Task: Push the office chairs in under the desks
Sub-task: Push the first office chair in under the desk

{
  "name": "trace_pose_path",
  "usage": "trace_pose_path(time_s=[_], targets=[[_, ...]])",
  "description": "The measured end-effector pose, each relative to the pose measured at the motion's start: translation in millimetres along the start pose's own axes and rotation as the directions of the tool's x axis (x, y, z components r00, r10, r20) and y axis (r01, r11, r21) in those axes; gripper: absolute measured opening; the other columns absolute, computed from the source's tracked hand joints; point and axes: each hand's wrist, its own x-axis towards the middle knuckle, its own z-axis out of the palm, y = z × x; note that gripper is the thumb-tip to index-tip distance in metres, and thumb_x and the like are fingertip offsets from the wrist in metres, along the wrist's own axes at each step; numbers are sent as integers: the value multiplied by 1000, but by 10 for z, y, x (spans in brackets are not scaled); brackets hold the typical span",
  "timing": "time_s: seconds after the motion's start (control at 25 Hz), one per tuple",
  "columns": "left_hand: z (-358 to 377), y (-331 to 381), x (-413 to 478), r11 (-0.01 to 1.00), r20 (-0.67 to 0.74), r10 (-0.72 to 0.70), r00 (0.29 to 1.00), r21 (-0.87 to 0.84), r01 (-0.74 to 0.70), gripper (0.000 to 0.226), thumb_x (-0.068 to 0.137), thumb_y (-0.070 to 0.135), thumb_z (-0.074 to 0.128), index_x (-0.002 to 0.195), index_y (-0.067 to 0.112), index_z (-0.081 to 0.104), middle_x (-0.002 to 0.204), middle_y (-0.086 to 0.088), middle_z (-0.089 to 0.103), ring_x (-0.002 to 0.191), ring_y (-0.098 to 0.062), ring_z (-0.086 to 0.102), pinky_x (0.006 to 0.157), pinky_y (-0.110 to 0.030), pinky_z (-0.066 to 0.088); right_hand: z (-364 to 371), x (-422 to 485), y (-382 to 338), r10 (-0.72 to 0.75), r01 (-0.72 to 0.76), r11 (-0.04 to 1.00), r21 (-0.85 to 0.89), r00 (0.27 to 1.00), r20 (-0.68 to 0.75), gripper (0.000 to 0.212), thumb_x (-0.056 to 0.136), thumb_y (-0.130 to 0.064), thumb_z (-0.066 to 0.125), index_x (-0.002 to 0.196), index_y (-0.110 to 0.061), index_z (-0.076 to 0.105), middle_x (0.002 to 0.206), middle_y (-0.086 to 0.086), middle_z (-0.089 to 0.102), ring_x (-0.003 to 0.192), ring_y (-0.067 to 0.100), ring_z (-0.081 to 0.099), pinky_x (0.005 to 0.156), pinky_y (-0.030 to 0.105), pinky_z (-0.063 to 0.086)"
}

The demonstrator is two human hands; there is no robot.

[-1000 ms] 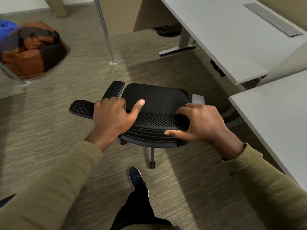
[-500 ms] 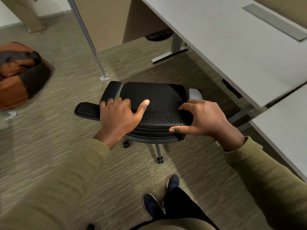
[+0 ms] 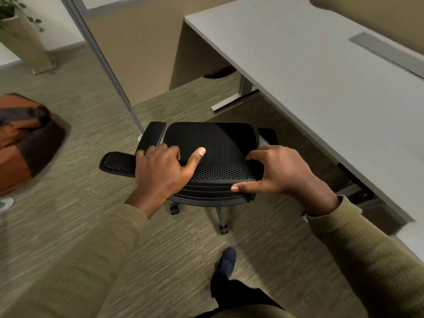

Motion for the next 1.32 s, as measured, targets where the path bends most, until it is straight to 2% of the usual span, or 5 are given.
trace_pose_path(time_s=[0.12,0.32,0.68,1.16,1.32], targets=[[65,-229,616,1000,2,29,1000,4,-29,85,87,86,16,75,18,65,75,-1,59,80,-26,60,85,-48,44,1,581,49,23,-23,999,29,1000,2,98,61,-104,35,104,-23,70,91,-7,67,73,11,63,58,31,55],[188,-603,1693,997,-11,83,997,2,-83,84,85,88,14,73,20,63,75,0,60,80,-26,60,84,-47,44,-8,1535,141,104,-106,992,65,994,39,98,60,-105,34,102,-23,69,89,-9,62,72,8,59,59,30,54],[390,-1244,3599,949,1,303,953,-86,-302,75,86,87,21,65,23,54,71,4,56,75,-22,56,83,-46,44,75,3008,78,375,-369,920,133,927,-25,94,55,-106,40,100,-28,68,86,-14,56,74,4,55,54,18,37],[584,-1148,4926,857,-23,496,868,-150,-494,70,85,86,25,65,25,50,65,9,48,68,-16,50,78,-42,43,58,3770,398,543,-530,831,170,839,-37,88,55,-106,40,93,-30,63,86,-15,55,74,1,52,55,21,39],[617,-956,5149,834,4,540,842,-138,-534,70,85,87,25,67,25,53,68,10,49,69,-15,51,79,-42,44,62,3797,549,609,-589,782,206,792,-49,88,51,-108,39,89,-31,61,83,-14,54,74,3,53,60,28,49]])
